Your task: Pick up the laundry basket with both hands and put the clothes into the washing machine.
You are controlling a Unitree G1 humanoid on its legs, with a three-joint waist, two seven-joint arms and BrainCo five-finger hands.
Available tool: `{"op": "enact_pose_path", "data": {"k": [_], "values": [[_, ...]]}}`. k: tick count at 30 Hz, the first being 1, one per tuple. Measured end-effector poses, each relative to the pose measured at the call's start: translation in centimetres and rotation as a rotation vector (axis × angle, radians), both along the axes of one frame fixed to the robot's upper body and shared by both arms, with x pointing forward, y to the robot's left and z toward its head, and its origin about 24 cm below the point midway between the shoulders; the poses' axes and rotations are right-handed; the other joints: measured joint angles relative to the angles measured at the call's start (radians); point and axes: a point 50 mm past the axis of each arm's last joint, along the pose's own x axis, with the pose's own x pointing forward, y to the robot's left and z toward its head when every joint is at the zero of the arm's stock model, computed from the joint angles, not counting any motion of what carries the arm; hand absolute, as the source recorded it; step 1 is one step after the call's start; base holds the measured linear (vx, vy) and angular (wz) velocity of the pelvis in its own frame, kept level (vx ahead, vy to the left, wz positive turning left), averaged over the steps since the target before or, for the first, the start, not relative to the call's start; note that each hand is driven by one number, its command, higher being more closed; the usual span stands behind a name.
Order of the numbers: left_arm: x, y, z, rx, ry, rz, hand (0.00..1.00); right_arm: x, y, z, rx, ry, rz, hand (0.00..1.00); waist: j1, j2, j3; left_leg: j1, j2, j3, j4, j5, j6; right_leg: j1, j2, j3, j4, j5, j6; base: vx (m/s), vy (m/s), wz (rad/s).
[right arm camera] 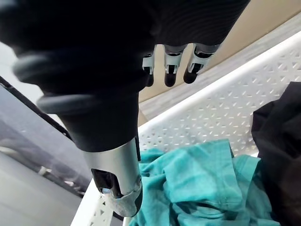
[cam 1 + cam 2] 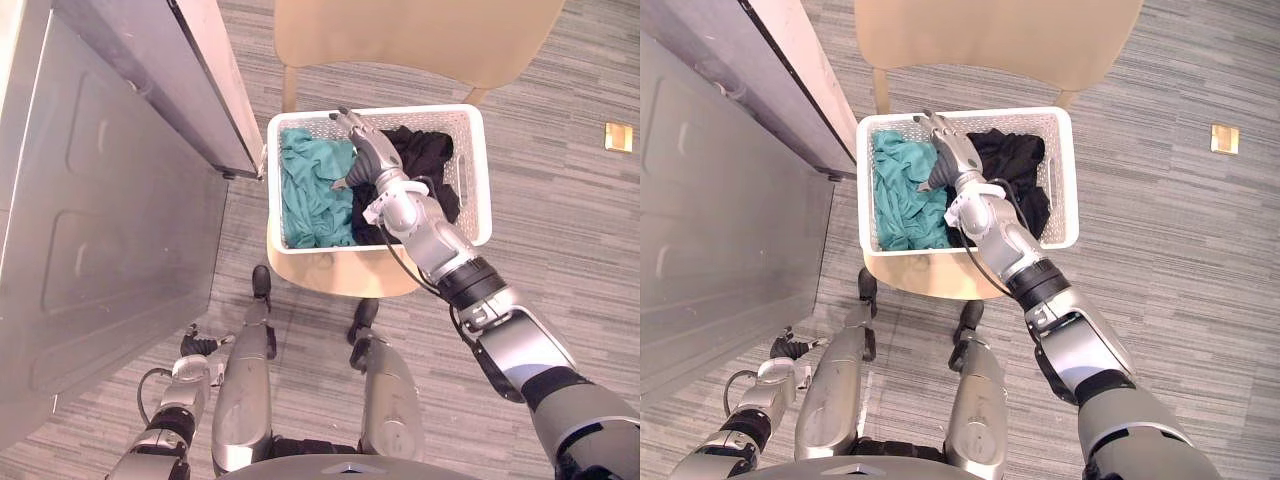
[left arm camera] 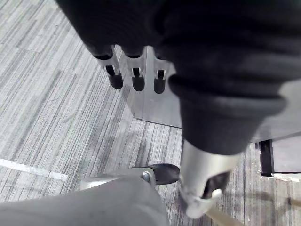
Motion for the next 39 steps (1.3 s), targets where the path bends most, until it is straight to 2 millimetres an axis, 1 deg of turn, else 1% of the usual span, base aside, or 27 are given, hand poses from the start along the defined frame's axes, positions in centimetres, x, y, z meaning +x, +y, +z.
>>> {"op": "enact_pose_path", "data": {"k": [2,4,7,11,15,18,19,20,22,23,26,29,32,36,39], "values": [[0.0,0.0,0.0,0.002,-0.003,-0.001,0.0,0.4,-0.3,0.1,-0.013,0.006,-0.02,0.0,0.005,0.0,0.0,-0.009,0.0,-0.003,0.0,0.004,0.003,-0.007,0.0,-0.002,0.0,0.0,0.0,0.02,-0.024,0.05],[0.0,0.0,0.0,0.007,-0.002,-0.009,0.0,1.1,-0.7,-0.3,-0.044,0.036,-0.051,0.0,0.012,0.0,0.0,-0.015,-0.002,-0.005,-0.001,0.007,0.006,-0.011,0.0,-0.002,0.002,0.001,0.0,0.03,-0.037,0.05],[0.0,0.0,0.0,0.006,-0.005,-0.01,0.0,1.4,-1.1,-0.6,-0.051,0.058,-0.071,0.0,0.018,0.002,-0.001,-0.024,-0.003,-0.006,0.0,0.007,0.007,-0.014,-0.001,-0.006,0.001,0.001,0.0,0.02,-0.025,0.05],[0.0,-0.2,0.0,0.003,-0.004,-0.022,0.0,1.9,-2.2,-1.6,-0.062,0.107,-0.127,0.0,0.031,0.007,-0.004,-0.029,-0.006,-0.008,-0.001,0.007,0.007,-0.019,-0.001,-0.007,0.002,0.0,0.0,0.01,-0.008,0.0],[0.1,-0.4,0.0,-0.007,-0.004,-0.017,0.0,2.2,-2.7,-1.9,-0.058,0.126,-0.152,0.0,0.033,0.017,-0.009,-0.061,-0.008,-0.018,-0.001,0.014,0.008,-0.049,-0.002,-0.009,0.007,0.0,0.0,0.0,-0.02,0.01],[0.0,-0.5,-0.1,-0.012,-0.004,-0.018,0.0,2.4,-3.1,-2.8,-0.061,0.169,-0.18,0.0,0.037,0.023,-0.011,-0.066,-0.008,-0.027,-0.004,0.017,0.007,-0.05,-0.002,-0.017,0.008,-0.001,-0.001,0.01,-0.041,0.07],[0.1,-0.6,-0.1,-0.012,-0.007,-0.02,0.0,2.4,-3.1,-2.8,-0.06,0.169,-0.182,0.0,0.038,0.026,-0.012,-0.072,-0.008,-0.029,-0.004,0.018,0.006,-0.052,-0.002,-0.024,0.008,-0.002,-0.002,0.01,-0.04,0.1],[0.1,-0.6,0.0,-0.013,-0.009,-0.021,0.0,2.5,-3.1,-2.7,-0.06,0.167,-0.182,0.0,0.038,0.027,-0.013,-0.076,-0.007,-0.03,-0.004,0.018,0.005,-0.054,-0.002,-0.027,0.008,-0.002,-0.003,0.01,-0.05,0.04],[0.3,-0.8,0.1,-0.03,-0.023,-0.012,0.0,2.6,-3.0,-2.1,-0.057,0.153,-0.18,0.0,0.052,0.03,-0.015,-0.095,-0.007,-0.03,-0.004,0.019,0.002,-0.081,-0.004,-0.024,0.02,-0.003,-0.004,0.0,-0.051,-0.03],[0.3,-0.9,0.1,-0.032,-0.026,-0.013,0.0,2.6,-3.0,-2.0,-0.056,0.15,-0.18,0.0,0.054,0.032,-0.015,-0.099,-0.007,-0.03,-0.004,0.021,0.002,-0.086,-0.004,-0.025,0.022,-0.003,-0.004,0.0,-0.053,0.0],[0.5,-1.5,0.1,-0.057,-0.033,-0.006,0.0,2.6,-2.7,-1.9,-0.03,0.153,-0.178,0.0,0.067,0.039,-0.019,-0.117,-0.007,-0.032,-0.005,0.027,0.004,-0.106,-0.006,-0.027,0.032,-0.006,-0.005,0.0,-0.057,0.02],[0.7,-1.7,0.2,-0.066,-0.045,-0.004,0.0,2.7,-1.8,-1.5,-0.006,0.149,-0.165,0.0,0.071,0.043,-0.021,-0.134,-0.006,-0.033,-0.004,0.027,0.002,-0.122,-0.008,-0.03,0.04,-0.009,-0.005,0.01,-0.062,0.02],[1.2,-2.2,0.8,-0.085,-0.082,-0.001,0.0,2.7,-1.4,-1.5,-0.001,0.149,-0.159,0.0,0.082,0.044,-0.022,-0.151,-0.004,-0.036,-0.003,0.027,0.0,-0.139,-0.012,-0.034,0.051,-0.014,-0.007,0.0,-0.064,0.04],[1.9,-2.6,1.3,-0.111,-0.12,0.011,0.0,2.6,-0.5,-1.7,-0.007,0.151,-0.135,0.0,0.084,0.044,-0.022,-0.187,-0.005,-0.049,0.009,0.029,-0.001,-0.167,-0.018,-0.052,0.068,-0.022,-0.009,0.01,-0.056,0.07],[2.4,-3.1,1.8,-0.149,-0.155,0.041,0.0,2.6,-0.5,-1.6,-0.01,0.152,-0.135,0.0,0.086,0.043,-0.022,-0.212,-0.002,-0.059,0.03,0.028,0.002,-0.177,-0.019,-0.059,0.077,-0.028,-0.01,0.02,-0.064,0.08]]}}
